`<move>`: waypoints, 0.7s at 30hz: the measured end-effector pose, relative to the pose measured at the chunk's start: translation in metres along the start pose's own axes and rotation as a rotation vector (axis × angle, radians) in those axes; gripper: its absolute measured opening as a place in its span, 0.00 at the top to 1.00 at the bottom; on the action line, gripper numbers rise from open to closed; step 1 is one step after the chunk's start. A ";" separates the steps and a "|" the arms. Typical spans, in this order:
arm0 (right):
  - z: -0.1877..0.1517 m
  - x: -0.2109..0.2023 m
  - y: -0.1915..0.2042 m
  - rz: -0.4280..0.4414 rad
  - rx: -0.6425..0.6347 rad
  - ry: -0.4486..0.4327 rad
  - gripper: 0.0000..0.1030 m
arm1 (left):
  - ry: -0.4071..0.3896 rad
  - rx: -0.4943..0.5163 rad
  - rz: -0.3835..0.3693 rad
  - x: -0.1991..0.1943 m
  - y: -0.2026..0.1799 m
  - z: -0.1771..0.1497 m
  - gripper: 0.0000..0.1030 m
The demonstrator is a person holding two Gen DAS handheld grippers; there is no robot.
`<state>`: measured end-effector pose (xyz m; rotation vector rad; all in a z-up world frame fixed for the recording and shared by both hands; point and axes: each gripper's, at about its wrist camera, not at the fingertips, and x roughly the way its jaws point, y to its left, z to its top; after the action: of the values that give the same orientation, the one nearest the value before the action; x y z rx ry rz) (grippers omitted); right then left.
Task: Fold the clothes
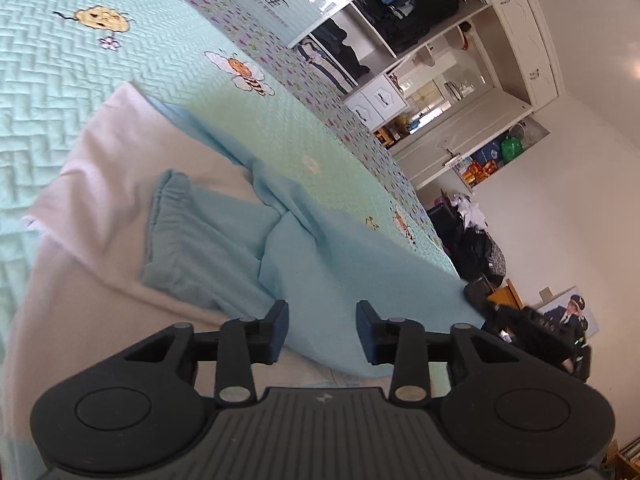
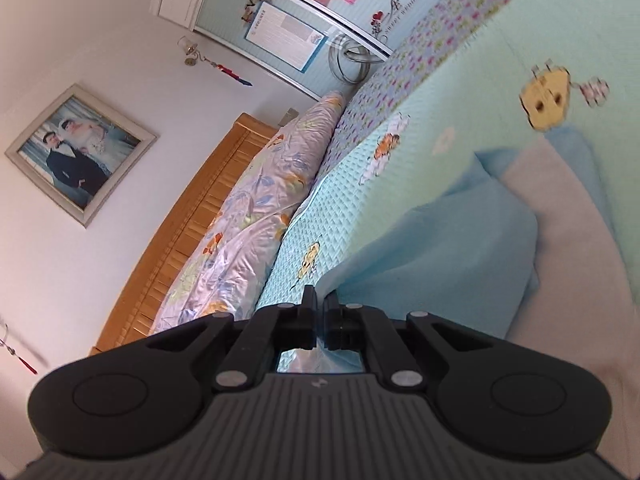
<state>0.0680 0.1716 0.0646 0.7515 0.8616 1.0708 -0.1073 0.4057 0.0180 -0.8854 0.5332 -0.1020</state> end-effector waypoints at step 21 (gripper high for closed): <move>-0.011 -0.005 -0.009 0.018 0.004 -0.022 0.92 | 0.128 -0.036 0.207 0.080 -0.044 -0.030 0.34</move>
<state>0.0610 0.1655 0.0525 0.7743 0.8399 1.0748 -0.0471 0.3321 0.0044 -0.8573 0.7453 0.0397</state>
